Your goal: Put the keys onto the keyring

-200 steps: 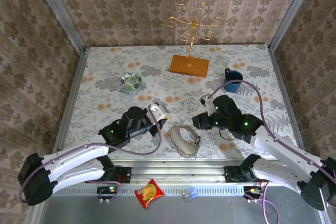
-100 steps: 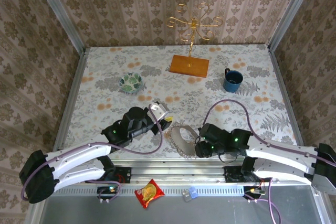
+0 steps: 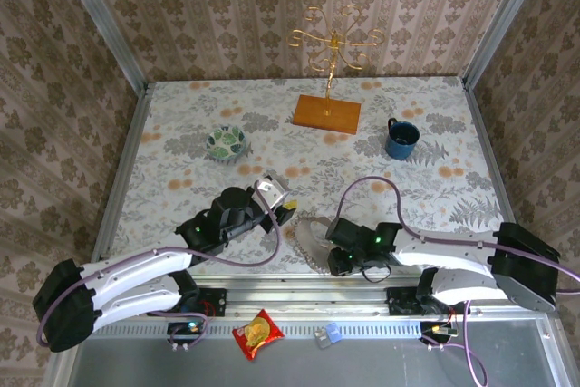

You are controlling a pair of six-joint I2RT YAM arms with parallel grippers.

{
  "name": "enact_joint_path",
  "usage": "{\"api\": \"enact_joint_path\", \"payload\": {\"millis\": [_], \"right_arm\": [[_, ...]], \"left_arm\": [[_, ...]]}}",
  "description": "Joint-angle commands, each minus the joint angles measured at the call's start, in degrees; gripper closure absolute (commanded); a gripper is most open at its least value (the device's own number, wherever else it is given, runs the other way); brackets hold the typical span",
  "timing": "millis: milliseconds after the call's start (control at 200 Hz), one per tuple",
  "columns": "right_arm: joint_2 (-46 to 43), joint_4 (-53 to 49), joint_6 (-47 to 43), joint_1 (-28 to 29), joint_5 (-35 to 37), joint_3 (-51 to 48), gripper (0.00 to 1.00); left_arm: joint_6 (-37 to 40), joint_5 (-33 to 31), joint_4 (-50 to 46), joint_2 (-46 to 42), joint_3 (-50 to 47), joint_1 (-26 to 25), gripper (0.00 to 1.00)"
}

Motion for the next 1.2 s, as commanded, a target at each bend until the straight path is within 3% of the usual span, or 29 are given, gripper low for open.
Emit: {"api": "enact_joint_path", "payload": {"millis": [0,270,655,865,1000,1195], "right_arm": [[1.66,-2.31,-0.87,0.33,-0.29,2.68,0.72],[3.55,-4.06,-4.82,-0.16,3.79,6.59,0.97],[15.64,-2.19,-20.76,-7.76,2.26,23.41,1.0],[20.35,0.13,-22.95,-10.11,-1.11,28.43,1.0],[19.81,0.72,-23.48,-10.72,-2.09,29.97,1.0],[17.69,0.4,-23.85,-11.87,-4.49,31.85,1.0]], "left_arm": [[-1.45,-1.1,1.3,-1.12,-0.63,0.4,0.45],[-1.4,-2.16,0.94,-1.66,-0.63,0.6,0.45],[-2.27,-9.64,-3.87,-7.5,-1.3,1.1,0.45],[-4.41,-14.65,-9.54,-14.24,-3.11,1.74,0.46],[-3.85,-11.05,-10.35,-15.6,-4.09,2.02,0.47],[2.55,-1.02,-8.65,-13.64,-5.7,2.24,0.46]]}}
